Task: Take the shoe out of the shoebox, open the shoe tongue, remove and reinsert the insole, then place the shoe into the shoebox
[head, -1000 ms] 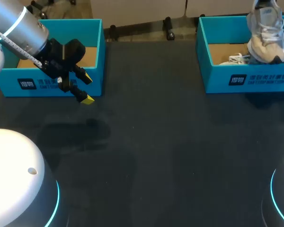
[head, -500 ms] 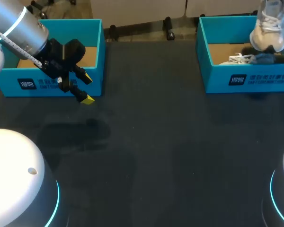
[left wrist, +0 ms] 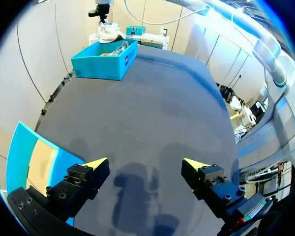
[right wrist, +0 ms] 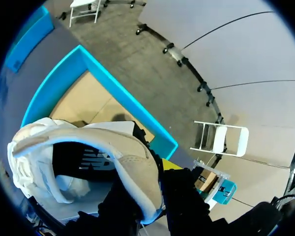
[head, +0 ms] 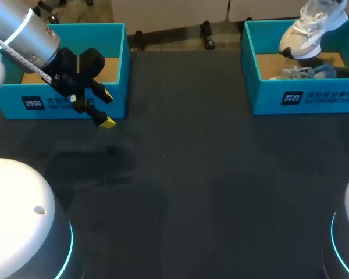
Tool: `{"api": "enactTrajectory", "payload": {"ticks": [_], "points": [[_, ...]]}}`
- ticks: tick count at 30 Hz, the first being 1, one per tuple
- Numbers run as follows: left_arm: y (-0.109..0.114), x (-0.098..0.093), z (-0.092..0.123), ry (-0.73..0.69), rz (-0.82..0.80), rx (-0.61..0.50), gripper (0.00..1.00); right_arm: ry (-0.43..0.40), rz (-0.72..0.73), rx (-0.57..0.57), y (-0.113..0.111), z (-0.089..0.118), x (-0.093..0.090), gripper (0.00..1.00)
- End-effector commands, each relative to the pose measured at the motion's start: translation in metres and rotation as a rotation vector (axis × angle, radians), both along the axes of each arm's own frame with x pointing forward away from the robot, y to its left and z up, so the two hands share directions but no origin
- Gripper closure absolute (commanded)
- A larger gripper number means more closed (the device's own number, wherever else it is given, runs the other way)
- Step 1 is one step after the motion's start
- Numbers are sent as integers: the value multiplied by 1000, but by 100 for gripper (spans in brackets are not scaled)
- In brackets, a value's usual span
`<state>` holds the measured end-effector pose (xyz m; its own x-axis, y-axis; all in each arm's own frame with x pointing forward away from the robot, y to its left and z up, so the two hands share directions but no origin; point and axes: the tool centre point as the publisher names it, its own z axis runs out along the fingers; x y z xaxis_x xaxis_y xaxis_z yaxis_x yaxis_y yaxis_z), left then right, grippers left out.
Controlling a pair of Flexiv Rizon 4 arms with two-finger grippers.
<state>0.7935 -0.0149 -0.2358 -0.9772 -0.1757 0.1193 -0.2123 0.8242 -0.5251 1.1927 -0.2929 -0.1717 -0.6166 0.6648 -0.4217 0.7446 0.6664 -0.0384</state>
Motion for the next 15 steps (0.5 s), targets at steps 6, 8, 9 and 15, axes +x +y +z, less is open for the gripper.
{"api": "enactTrajectory", "payload": {"ticks": [6, 8, 9, 15], "points": [[0, -1, 1, 0, 1, 2, 0, 5, -109, 17, -6, -1, 4, 100], [0, -1, 1, 0, 1, 2, 0, 5, -271, 66, -16, -5, 2, 100], [0, -1, 1, 0, 1, 2, 0, -11, -329, 93, -20, -7, 0, 100], [0, -1, 1, 0, 1, 2, 0, -112, -689, 136, -30, -8, -13, 100]]}}
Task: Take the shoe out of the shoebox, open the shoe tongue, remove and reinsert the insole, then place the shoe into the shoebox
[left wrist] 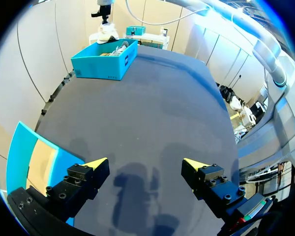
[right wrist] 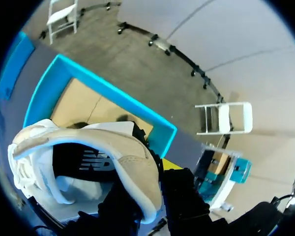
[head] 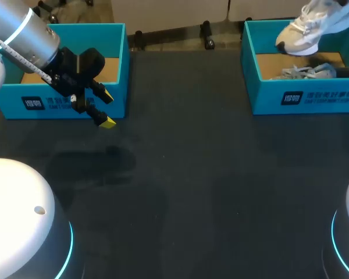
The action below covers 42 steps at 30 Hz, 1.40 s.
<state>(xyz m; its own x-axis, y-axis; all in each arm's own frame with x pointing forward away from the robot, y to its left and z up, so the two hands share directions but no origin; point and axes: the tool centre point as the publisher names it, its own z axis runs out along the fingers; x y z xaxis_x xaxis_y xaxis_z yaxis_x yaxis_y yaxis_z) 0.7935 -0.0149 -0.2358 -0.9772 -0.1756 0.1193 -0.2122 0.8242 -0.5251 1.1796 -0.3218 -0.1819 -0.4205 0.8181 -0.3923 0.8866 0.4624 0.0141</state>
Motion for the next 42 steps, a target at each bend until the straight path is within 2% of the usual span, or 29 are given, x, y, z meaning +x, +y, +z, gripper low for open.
{"api": "enactTrajectory", "payload": {"ticks": [1, 6, 9, 10, 26, 29, 35, 42], "points": [[0, -1, 1, 0, 1, 2, 0, -88, -476, 77, -2, 1, 0, 100], [0, -1, 1, 0, 1, 2, 0, -124, -621, 77, 4, -6, 1, 100], [0, -1, 1, 0, 1, 2, 0, -177, -730, 47, 7, -11, 2, 100], [0, -1, 1, 0, 1, 2, 0, -187, -752, -6, 7, -12, 1, 100], [0, -1, 1, 0, 1, 2, 0, -187, -752, -6, 7, -12, 1, 100], [0, -1, 1, 0, 1, 2, 0, -196, -757, 42, 7, -17, -1, 100], [0, -1, 1, 0, 1, 2, 0, -187, -693, 81, 4, -20, -5, 100], [0, -1, 1, 0, 1, 2, 0, -175, -563, 40, 1, -29, -8, 100]]}}
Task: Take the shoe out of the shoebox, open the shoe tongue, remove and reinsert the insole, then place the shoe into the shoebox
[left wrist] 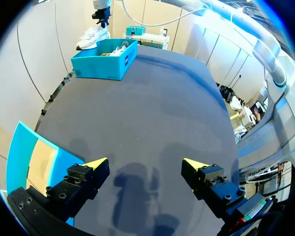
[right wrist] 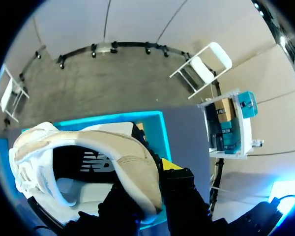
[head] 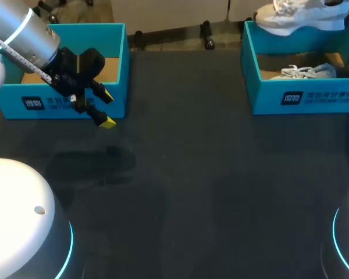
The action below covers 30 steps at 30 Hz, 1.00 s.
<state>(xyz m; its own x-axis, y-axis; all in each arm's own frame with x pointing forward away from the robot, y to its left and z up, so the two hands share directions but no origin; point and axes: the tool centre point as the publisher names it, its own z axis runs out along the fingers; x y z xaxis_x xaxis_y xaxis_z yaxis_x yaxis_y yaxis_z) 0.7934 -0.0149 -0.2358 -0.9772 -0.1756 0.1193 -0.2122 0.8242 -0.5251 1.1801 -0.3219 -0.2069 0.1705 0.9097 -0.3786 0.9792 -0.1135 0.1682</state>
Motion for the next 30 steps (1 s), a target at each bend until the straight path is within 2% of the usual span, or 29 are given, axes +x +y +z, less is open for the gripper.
{"api": "enactTrajectory", "payload": {"ticks": [1, 13, 30], "points": [[0, -1, 1, 0, 1, 2, 0, -17, 48, -6, 0, -5, -10, 100], [0, -1, 1, 0, 1, 2, 0, 37, 93, -7, 3, -27, -17, 100], [0, -1, 1, 0, 1, 2, 0, 61, 77, 41, 0, -64, -9, 100]]}}
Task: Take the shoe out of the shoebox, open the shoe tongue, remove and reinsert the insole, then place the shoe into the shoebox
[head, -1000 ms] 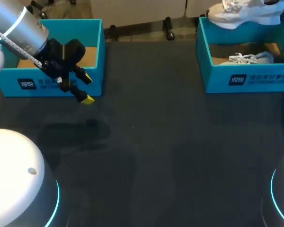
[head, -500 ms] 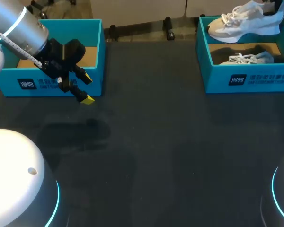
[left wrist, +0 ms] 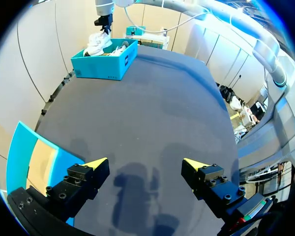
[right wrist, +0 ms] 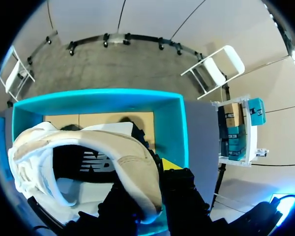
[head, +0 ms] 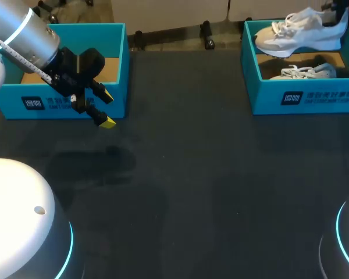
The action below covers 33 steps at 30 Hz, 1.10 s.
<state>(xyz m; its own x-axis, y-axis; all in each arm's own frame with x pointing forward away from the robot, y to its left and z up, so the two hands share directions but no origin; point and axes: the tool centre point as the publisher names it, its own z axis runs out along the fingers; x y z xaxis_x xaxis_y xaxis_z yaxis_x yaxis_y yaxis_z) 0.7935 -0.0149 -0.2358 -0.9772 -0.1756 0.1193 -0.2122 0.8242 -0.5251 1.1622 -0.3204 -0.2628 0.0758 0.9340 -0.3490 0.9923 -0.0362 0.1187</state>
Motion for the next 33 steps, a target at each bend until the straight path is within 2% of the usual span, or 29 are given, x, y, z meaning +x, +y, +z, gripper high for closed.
{"api": "enactTrajectory", "payload": {"ticks": [1, 10, 16, 21, 33], "points": [[0, -1, 1, 0, 1, 2, 0, 15, -11, 3, -2, -10, 10, 100], [0, -1, 1, 0, 1, 2, 0, 28, -30, 9, -6, -22, 14, 100], [0, -1, 1, 0, 1, 2, 0, 21, -21, 20, -7, -19, 12, 100], [0, -1, 1, 0, 1, 2, 0, 21, -23, 14, -11, -25, 13, 100], [0, -1, 1, 0, 1, 2, 0, -2, -50, -1, -27, -22, 14, 100]]}}
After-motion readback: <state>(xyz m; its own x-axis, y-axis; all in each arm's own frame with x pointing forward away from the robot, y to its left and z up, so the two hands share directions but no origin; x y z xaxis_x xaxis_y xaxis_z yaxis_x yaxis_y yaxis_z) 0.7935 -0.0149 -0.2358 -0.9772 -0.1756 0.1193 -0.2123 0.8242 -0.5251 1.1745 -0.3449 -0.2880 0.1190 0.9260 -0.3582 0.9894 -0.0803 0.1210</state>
